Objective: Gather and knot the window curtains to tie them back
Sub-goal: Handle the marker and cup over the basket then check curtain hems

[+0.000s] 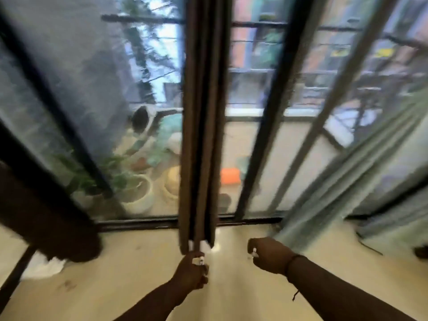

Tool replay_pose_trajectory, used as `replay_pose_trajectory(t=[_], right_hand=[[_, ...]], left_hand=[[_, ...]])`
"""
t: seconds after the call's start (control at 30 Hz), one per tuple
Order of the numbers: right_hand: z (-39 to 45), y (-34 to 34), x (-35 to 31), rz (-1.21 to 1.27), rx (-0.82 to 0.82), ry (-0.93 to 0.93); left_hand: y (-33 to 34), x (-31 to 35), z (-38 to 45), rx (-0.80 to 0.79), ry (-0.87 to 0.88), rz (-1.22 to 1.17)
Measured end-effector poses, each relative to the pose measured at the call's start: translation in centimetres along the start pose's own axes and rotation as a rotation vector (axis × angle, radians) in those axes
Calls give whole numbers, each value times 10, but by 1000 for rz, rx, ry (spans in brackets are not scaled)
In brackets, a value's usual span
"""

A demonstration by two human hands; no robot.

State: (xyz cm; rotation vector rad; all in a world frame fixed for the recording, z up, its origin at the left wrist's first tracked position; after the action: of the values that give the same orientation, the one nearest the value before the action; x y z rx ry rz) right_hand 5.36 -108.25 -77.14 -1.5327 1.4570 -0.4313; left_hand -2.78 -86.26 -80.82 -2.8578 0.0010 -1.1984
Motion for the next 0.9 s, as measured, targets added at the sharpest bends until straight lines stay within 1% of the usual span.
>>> replay_pose_trajectory(t=[0.03,0.1,0.23,0.33,0.47,0.67,0.73,0.8,0.9], right_hand=[[-21,-7,22,45,37,17],[-79,-22,86,124,149,79],[-206,-31,232,336,318,224],[-308,-28,328,436,425,391],[-414,-23,428,475,522,584],[-515,2,562,492,641,782],[-540,10,608,508,649,839],[-566,16,658,507,642,888],[-611,16,722,531,634,965]], left_hand=[[31,8,3,-8,19,28],[114,29,5,-46,70,91],[301,46,-11,-171,114,184],[441,37,-36,-323,128,268],[594,16,-83,-544,152,380],[780,-4,-119,-743,183,534],[839,-12,-128,-792,204,565],[899,-24,-131,-849,188,595],[982,-30,-138,-888,154,650]])
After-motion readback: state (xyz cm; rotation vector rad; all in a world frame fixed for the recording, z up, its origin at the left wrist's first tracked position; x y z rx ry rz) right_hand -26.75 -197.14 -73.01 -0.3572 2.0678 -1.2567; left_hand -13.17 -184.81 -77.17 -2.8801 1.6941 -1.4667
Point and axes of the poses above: each hand's wrist, its own z-axis towards the middle knuckle, its own y-axis out of the palm, x = y × z, the point moved 3 cm from there along z, towards the middle knuckle, and after that the axes turned 2 degrees about z, right-handed, at the moved point
